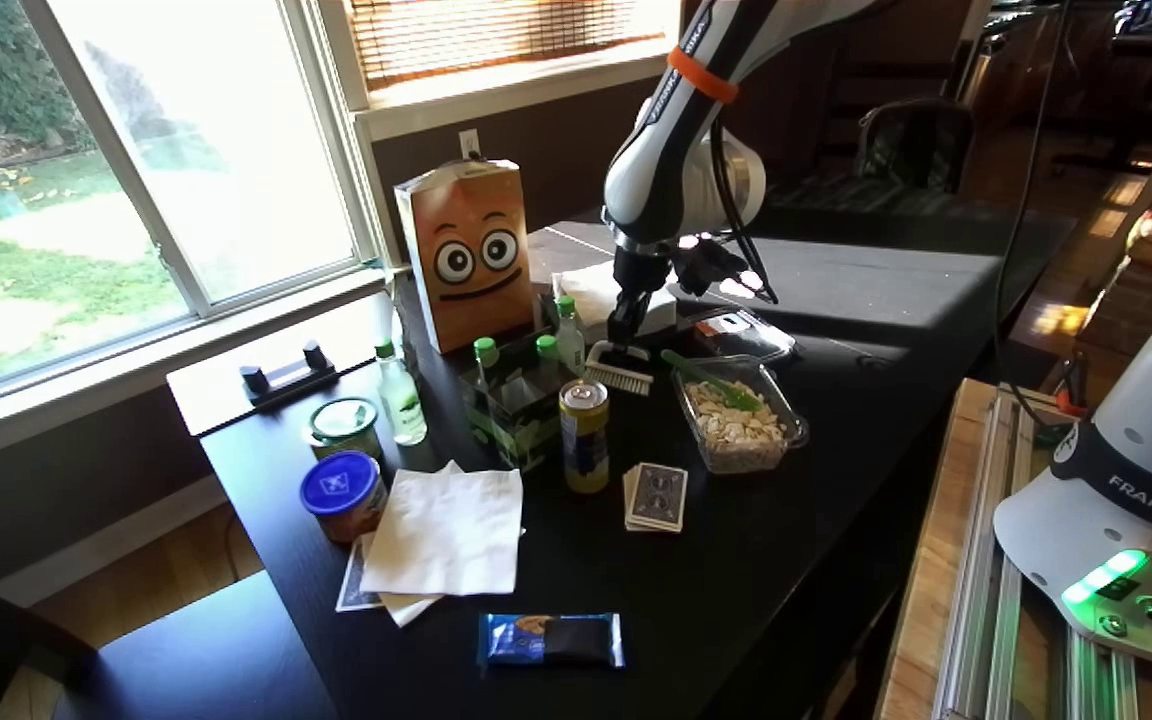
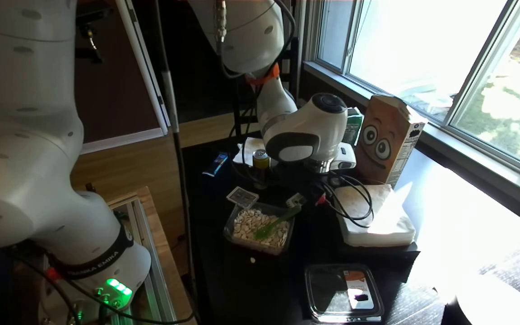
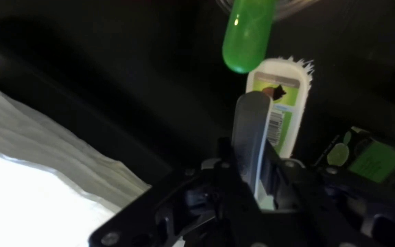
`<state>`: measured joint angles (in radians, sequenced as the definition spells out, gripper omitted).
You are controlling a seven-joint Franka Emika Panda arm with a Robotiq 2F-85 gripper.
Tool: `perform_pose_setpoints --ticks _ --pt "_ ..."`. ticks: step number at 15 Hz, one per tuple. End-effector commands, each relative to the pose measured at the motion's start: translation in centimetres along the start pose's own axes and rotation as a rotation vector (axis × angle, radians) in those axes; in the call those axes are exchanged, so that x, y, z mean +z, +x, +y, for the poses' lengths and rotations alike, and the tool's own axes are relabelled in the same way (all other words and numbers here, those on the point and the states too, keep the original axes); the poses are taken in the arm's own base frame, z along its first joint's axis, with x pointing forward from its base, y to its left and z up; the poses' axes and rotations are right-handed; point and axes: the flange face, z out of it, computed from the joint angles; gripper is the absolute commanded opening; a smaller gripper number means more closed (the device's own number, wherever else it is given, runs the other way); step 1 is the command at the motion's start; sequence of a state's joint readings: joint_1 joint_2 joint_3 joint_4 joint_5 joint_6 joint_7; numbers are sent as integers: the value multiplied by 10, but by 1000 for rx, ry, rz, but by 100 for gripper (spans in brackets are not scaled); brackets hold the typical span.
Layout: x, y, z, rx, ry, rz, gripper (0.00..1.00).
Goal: Use the brush to scrub the surface, then move the brush to the right
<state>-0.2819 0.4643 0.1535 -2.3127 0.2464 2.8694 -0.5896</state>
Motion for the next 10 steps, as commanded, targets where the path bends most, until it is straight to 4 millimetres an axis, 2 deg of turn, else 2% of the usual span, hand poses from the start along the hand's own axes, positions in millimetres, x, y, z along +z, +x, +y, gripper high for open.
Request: perform_pose_setpoints --ticks 1,6,7,8,10 --pt "6 -3 -10 57 -91 22 5" --pt "11 -8 -12 134 -196 -29 5" --pt "11 -9 -14 145 -196 -44 47" --pt "11 -10 -19 148 -180 -64 48" --pt "7 -9 -32 126 -106 -78 60"
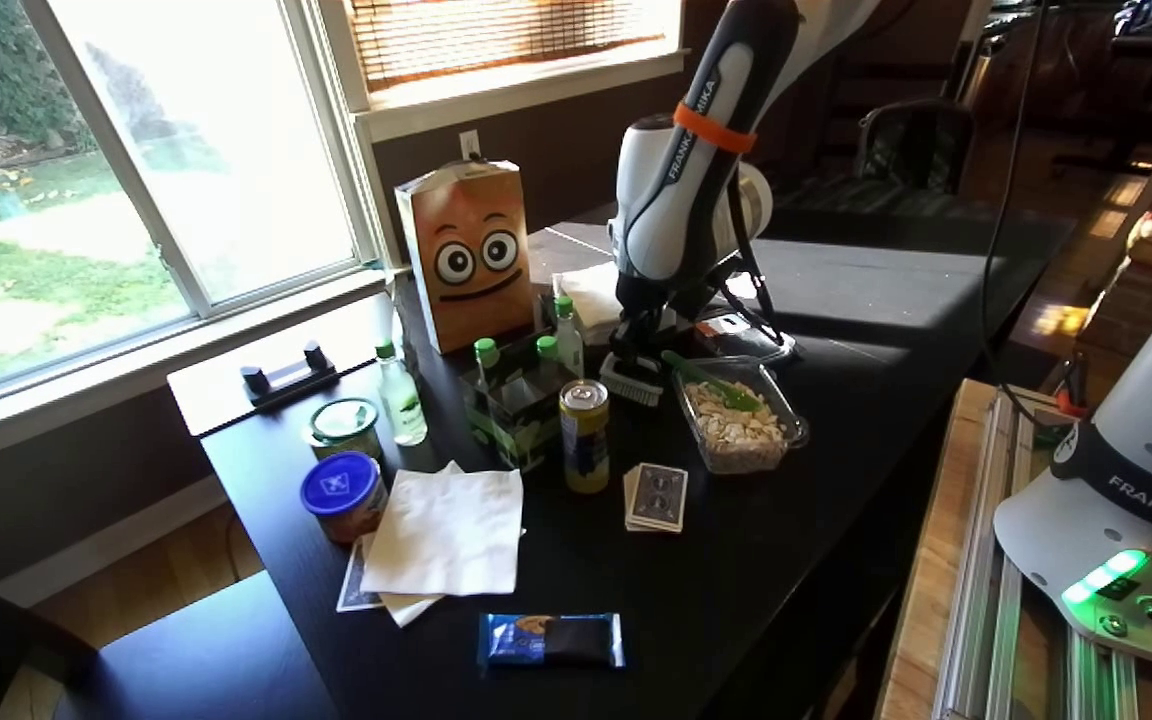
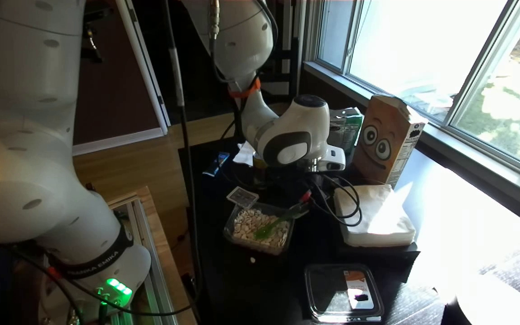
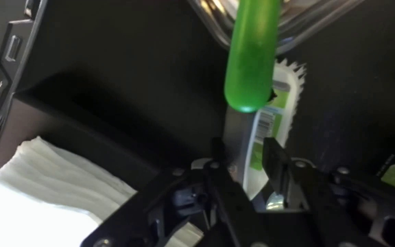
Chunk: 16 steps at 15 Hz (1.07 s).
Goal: Use the brush to scrub the surface, then move the brush to the right
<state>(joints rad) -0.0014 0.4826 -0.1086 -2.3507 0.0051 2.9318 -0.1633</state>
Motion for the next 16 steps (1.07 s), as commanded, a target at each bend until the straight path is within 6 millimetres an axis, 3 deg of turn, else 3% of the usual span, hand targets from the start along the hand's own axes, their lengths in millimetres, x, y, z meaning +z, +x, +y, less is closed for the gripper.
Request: perform_pose_setpoints --ticks 1,3,6,12,16 --pt "-15 -3 -19 -29 104 -28 68" --pt "-21 1 -26 -36 177 -21 83" --pt "-31 9 -17 -39 312 -6 99" --pt "-31 5 13 -22 417 -54 100" --pt "-26 -3 0 -170 463 -97 100"
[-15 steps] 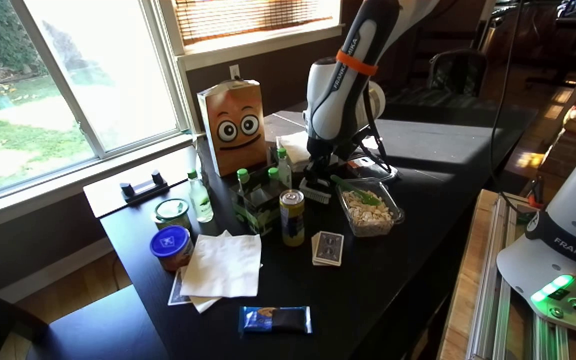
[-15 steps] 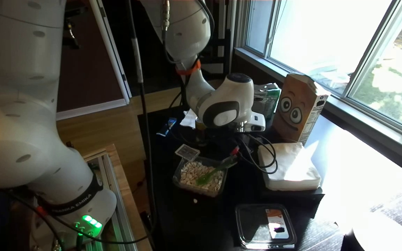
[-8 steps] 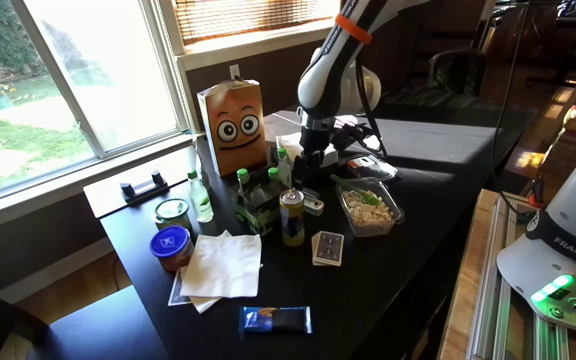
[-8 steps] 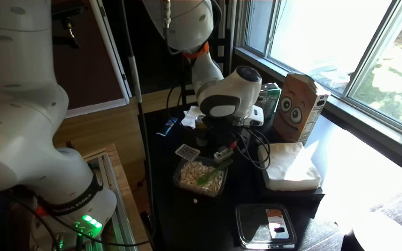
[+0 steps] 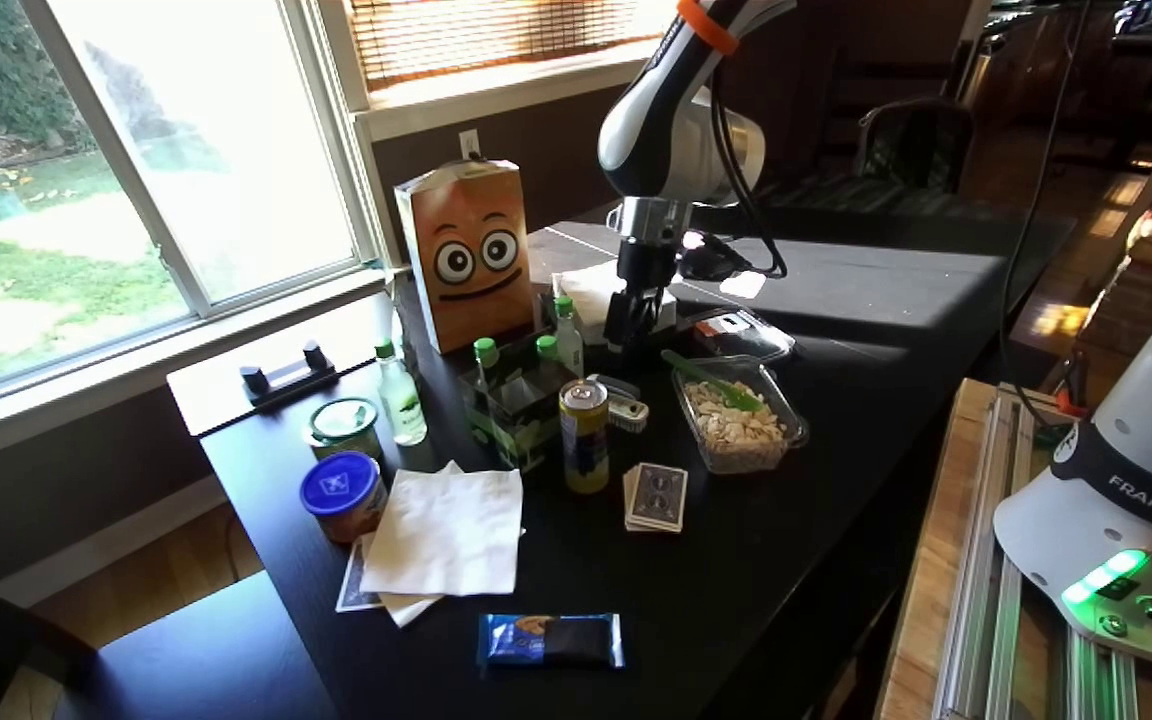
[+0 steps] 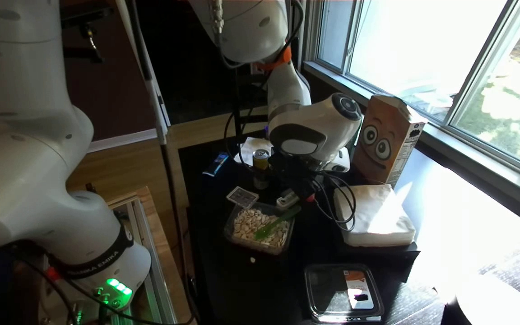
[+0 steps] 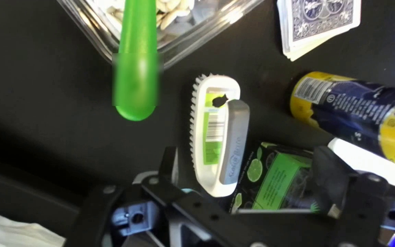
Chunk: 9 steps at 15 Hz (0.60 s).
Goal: Use the brush to scrub the surface, then move the brush to the right
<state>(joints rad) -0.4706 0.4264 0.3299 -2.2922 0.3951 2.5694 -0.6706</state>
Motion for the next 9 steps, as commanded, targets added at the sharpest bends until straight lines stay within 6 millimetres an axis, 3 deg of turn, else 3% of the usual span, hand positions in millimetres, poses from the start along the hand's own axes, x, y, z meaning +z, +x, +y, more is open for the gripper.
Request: perform_pose_setpoints --ticks 1,6,8,9 --pt "6 -4 -16 -129 32 -42 100" --pt "-14 -3 -28 -124 -77 185 100" --pt "-17 -6 -37 -147 -87 197 100" --pt "-8 6 -25 -129 -72 178 100"
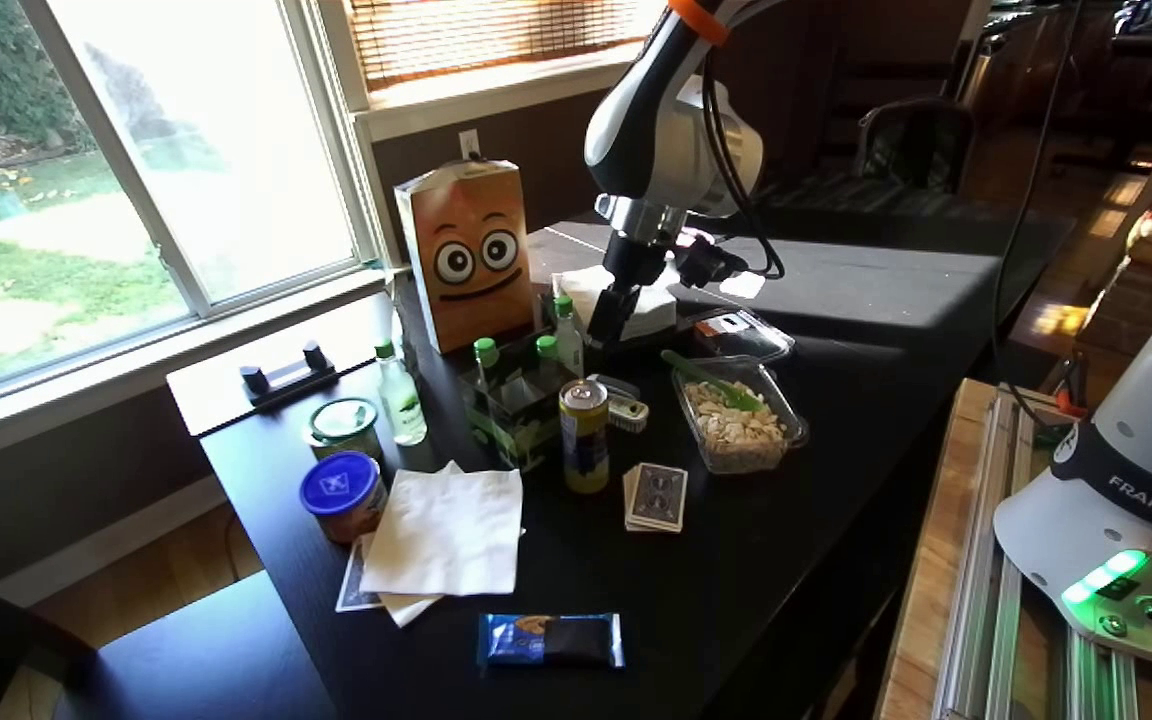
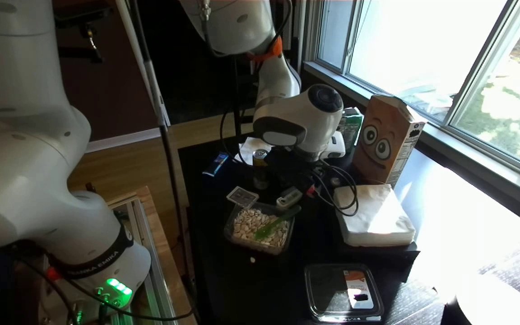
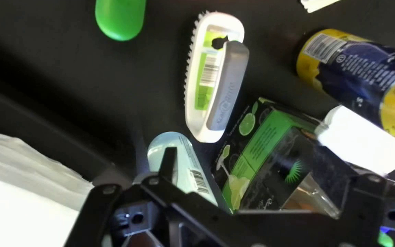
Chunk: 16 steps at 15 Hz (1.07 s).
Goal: Use the brush to scrub the surface, then move the brush to the right
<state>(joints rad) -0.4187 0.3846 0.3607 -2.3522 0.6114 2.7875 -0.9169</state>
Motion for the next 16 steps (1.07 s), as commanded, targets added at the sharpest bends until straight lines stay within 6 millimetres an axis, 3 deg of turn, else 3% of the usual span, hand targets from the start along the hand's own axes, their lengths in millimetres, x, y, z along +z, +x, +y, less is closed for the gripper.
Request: perform_pose_setpoints --ticks 1,4,7,12,16 --pt "-2 -1 -4 -4 0 2 100" --pt "-6 -4 -8 -12 -6 3 100" --pt "3 -3 -19 -2 -158 48 100" --pt "30 -24 -29 -1 -309 -10 100" --pt "39 -13 -38 -13 -358 -56 100"
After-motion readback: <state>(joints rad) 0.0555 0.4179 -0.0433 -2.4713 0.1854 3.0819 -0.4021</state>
